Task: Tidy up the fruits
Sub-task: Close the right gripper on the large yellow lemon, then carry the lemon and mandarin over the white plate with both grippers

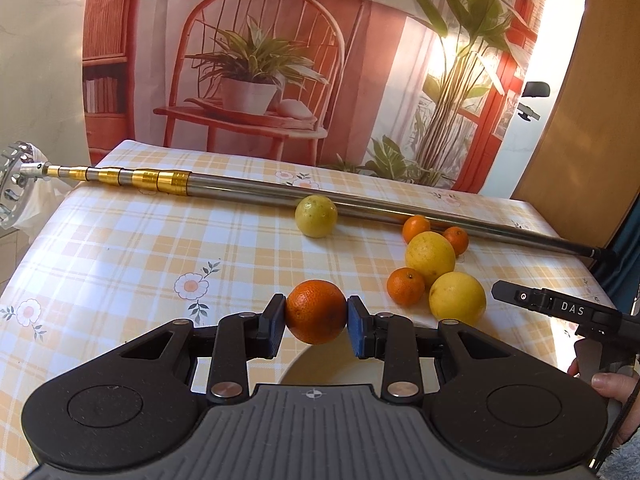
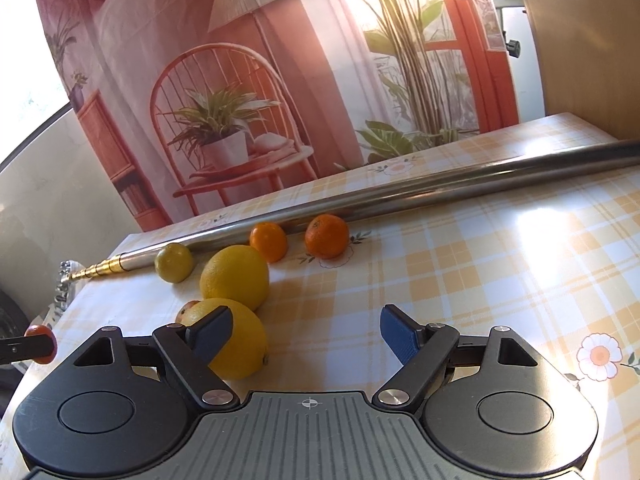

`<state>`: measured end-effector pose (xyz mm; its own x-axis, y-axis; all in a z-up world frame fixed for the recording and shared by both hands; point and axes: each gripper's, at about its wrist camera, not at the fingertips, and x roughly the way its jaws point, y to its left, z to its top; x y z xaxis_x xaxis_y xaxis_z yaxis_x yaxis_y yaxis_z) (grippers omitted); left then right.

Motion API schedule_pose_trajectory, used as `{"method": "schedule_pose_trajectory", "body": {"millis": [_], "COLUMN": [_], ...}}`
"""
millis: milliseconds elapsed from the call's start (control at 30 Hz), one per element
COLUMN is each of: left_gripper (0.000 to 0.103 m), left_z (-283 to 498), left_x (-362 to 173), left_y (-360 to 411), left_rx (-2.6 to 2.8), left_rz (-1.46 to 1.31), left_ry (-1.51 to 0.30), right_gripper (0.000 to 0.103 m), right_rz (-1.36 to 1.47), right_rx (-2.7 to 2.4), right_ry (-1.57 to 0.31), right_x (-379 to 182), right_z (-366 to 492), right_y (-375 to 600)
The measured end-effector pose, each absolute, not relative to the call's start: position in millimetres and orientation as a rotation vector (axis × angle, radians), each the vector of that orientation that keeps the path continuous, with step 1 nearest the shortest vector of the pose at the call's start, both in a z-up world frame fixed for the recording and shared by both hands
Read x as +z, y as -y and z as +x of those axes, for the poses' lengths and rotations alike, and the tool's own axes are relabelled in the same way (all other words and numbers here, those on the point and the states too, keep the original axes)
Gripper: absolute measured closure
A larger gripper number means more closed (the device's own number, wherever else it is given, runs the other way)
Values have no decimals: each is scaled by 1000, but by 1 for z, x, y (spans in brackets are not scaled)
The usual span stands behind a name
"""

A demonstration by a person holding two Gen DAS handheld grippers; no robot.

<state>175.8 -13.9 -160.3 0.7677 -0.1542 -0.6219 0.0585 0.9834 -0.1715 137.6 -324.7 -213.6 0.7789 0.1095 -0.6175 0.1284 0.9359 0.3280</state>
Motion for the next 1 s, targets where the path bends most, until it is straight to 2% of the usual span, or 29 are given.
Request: {"method": "schedule_pose_trajectory", "body": {"millis": [133,300,467,733,867,1000], "left_gripper": [69,69,69,69,69,69], "left_z": [173,169,168,170,170,169], "left_x": [-160,-162,-165,-167,-168,-169], "left_y": [16,20,18,17,20,23], "left_rx": [-129,-143,-151,-148,-154,-161], "left_rz": [-144,-132,-141,-149,-145,-135], "left_ry": [-682,-683,-690,-698,-702,-706], "right_gripper": [24,33,37,38,46,45], "right_rz": [325,249,173,197,173,211], "right_rx": [36,77,63,83,115,105], "right_ry": [-705,-716,-711,-751,-793,-771], "right_x": [-208,-202,-207,-219,-229,-231], "right_z": [147,161,168,171,172,170], "right_y": [303,276,260,265,261,262]}}
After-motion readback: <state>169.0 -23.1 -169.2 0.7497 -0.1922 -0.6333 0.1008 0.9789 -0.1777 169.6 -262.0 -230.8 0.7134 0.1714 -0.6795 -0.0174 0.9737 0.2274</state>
